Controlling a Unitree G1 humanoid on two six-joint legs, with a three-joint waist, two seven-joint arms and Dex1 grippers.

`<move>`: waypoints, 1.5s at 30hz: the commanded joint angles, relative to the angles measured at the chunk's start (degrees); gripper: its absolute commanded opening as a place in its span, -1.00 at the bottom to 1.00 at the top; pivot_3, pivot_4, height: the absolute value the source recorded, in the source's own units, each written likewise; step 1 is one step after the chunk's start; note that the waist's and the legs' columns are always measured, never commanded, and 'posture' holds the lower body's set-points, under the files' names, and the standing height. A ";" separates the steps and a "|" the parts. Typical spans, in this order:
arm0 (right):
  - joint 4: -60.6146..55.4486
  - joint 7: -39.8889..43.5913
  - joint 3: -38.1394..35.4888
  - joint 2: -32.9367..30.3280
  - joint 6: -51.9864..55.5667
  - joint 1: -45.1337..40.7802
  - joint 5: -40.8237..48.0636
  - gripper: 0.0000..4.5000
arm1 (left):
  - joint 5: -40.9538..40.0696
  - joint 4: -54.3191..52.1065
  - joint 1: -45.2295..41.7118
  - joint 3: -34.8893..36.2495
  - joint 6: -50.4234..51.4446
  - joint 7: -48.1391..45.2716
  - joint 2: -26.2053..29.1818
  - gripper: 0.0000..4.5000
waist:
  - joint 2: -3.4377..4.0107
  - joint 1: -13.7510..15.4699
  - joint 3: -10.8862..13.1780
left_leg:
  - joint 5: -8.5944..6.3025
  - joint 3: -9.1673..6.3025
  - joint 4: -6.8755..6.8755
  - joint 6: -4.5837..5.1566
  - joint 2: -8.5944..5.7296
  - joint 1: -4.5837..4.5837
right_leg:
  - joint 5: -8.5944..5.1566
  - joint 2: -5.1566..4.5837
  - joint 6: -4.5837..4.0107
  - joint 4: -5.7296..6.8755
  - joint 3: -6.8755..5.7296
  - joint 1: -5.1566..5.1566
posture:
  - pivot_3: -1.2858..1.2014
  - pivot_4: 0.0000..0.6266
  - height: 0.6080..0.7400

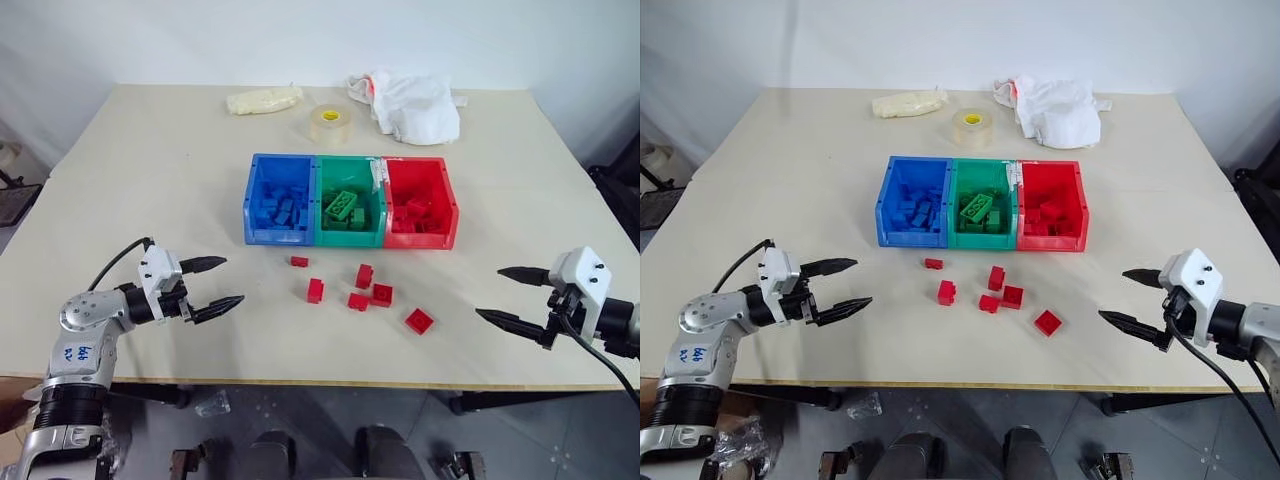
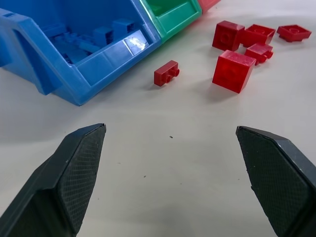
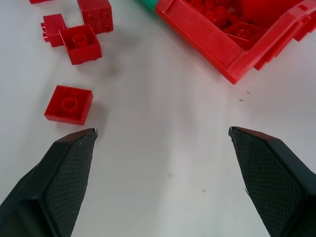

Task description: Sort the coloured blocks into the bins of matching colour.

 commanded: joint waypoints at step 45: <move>-3.43 -1.87 23.37 1.17 10.02 -13.54 -7.73 0.99 | -3.95 -8.54 2.25 0.12 2.88 -1.30 -2.58 1.00 | 0.02 0.02 0.01 | -0.02 -0.13 0.03 0.02 -0.02 -0.07 | 0.08 -0.12 0.14 -0.44 -0.03 0.09 | 0.03 -0.52 1.00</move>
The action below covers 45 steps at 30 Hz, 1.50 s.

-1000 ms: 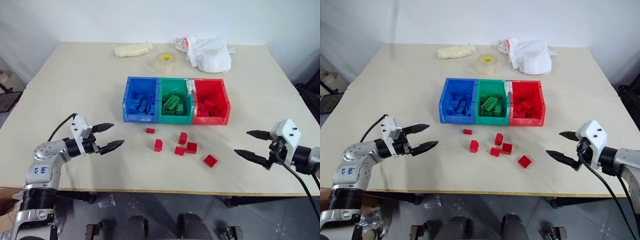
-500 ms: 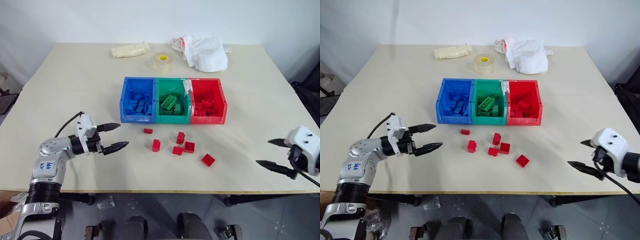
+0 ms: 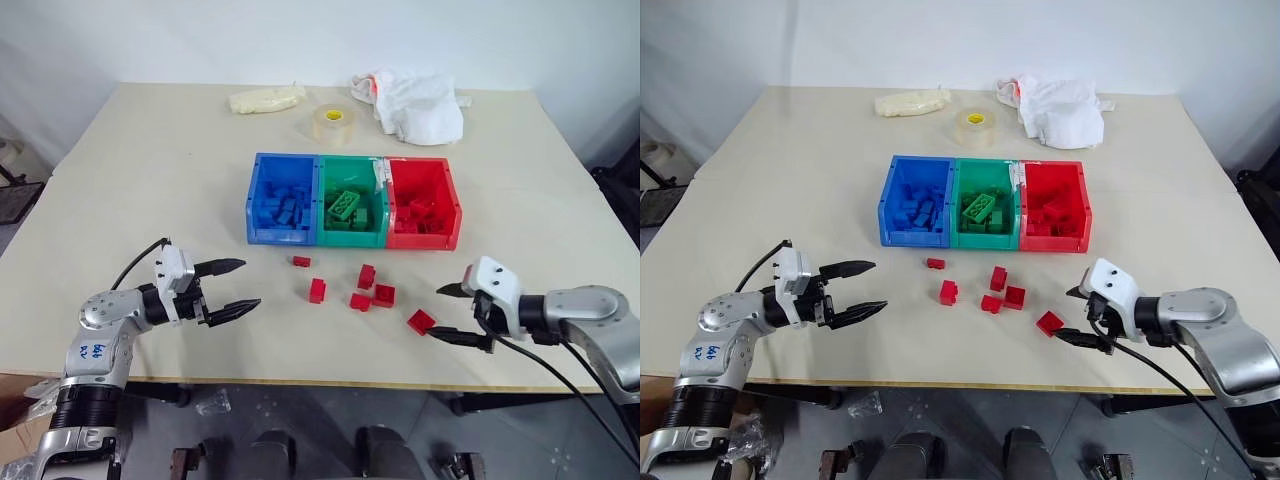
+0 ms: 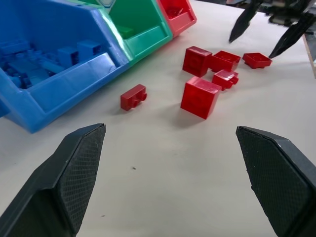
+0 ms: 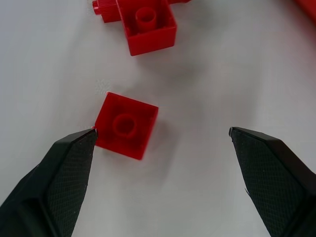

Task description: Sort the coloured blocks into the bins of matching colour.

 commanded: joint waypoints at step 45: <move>-5.48 -3.11 8.85 4.78 7.54 -6.68 -1.05 0.97 | -4.07 -0.67 2.14 2.58 -4.27 -5.50 0.47 1.00 | 0.01 -0.05 0.01 | 0.00 -0.01 -0.02 0.00 -0.01 0.00 | 0.00 -0.16 0.00 -0.03 -0.03 0.00 | 0.03 -0.52 1.00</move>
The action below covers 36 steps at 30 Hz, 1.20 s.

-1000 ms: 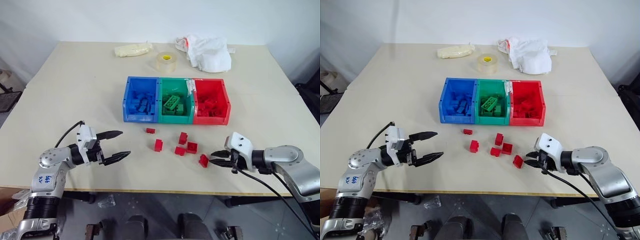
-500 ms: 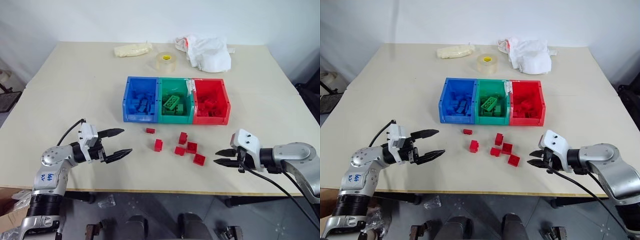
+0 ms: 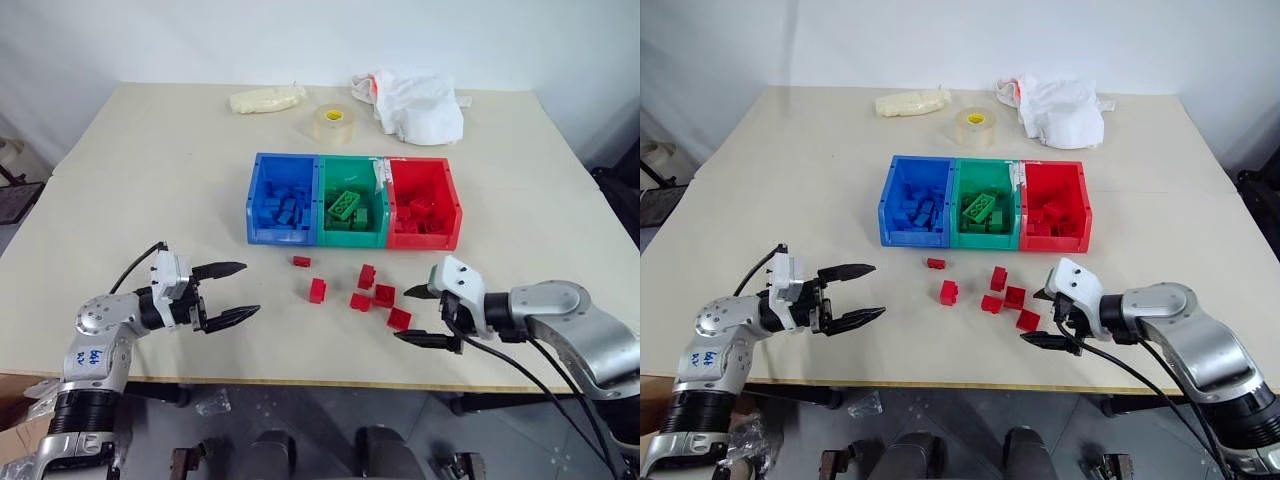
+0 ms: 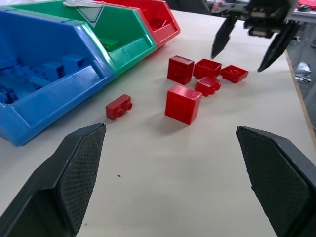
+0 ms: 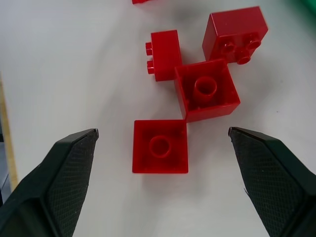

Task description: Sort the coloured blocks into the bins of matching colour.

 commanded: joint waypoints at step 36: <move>53.22 -6.99 -3.42 12.02 -29.81 -39.95 -16.01 0.67 | -1.15 -0.44 -2.23 -0.03 -1.78 -0.05 -1.16 1.00 | 0.16 -1.78 0.10 | 0.03 -0.16 -0.19 0.05 -0.35 -0.04 | 0.00 -0.23 0.00 0.38 -0.57 -0.10 | 0.03 -0.52 1.00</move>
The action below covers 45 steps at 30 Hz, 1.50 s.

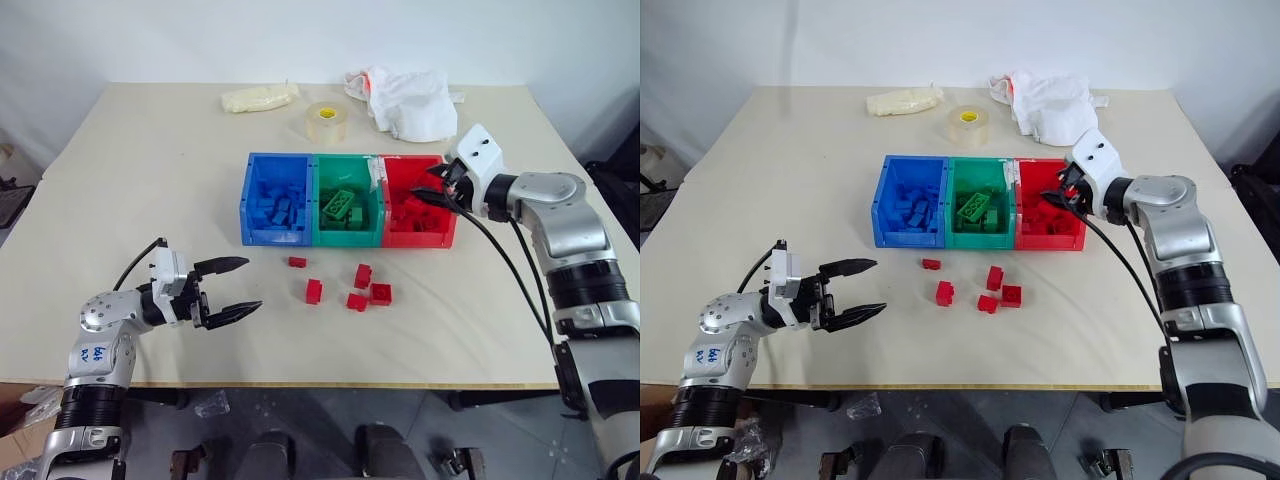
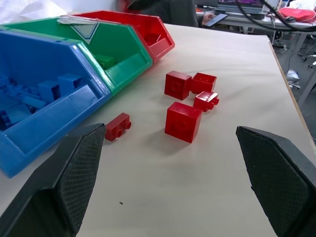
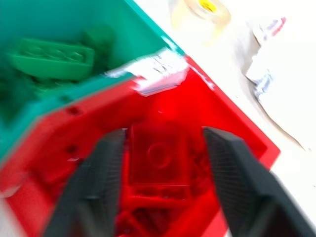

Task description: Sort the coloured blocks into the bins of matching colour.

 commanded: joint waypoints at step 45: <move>-35.18 10.52 2.77 -5.06 11.42 28.29 6.90 0.99 | 0.03 2.67 -2.98 0.23 -2.60 -3.09 0.64 1.00 | 0.37 1.65 0.33 | 0.11 -0.41 0.24 0.14 -0.33 -0.04 | 0.05 -0.32 0.10 -0.36 -0.60 0.36 | 0.03 -0.52 1.00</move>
